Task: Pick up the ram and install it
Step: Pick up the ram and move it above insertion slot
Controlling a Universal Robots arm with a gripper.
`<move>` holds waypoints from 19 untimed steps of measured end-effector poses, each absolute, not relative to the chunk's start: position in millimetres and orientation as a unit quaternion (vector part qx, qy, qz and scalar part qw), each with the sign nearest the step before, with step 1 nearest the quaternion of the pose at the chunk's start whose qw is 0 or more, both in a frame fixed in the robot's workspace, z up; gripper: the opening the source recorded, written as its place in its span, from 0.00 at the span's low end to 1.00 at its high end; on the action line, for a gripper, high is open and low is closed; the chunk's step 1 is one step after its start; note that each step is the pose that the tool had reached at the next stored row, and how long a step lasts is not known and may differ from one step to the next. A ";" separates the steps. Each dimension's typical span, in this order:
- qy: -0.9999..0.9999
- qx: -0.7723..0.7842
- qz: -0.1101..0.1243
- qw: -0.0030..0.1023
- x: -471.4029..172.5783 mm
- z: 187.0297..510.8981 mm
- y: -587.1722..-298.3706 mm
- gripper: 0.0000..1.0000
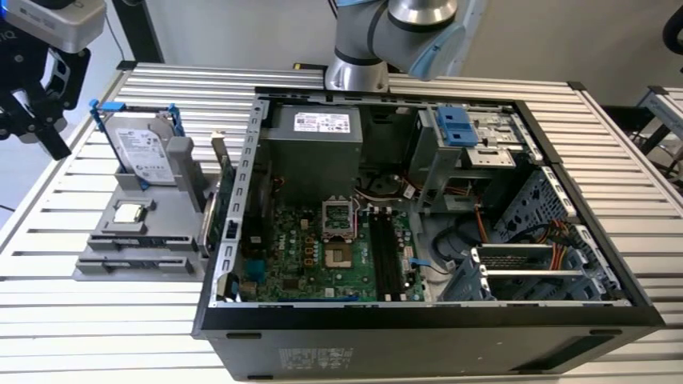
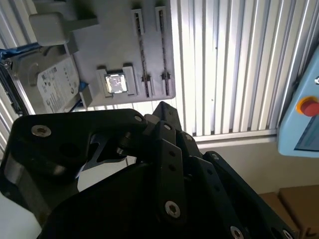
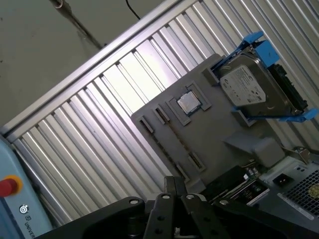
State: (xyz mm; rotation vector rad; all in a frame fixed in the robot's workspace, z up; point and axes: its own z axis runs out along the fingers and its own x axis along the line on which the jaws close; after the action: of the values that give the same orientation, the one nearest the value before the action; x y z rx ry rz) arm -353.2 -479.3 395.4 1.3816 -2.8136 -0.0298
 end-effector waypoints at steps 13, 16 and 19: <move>-0.869 0.495 -0.009 0.004 -353.2 395.4 -479.3 0.00; -0.854 0.519 -0.009 0.004 -353.3 395.4 -479.2 0.00; -0.840 0.542 -0.009 0.004 -353.2 395.4 -479.3 0.00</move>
State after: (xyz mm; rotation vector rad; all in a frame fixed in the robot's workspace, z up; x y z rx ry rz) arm -353.2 -479.3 395.4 1.6991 -2.6330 -0.0270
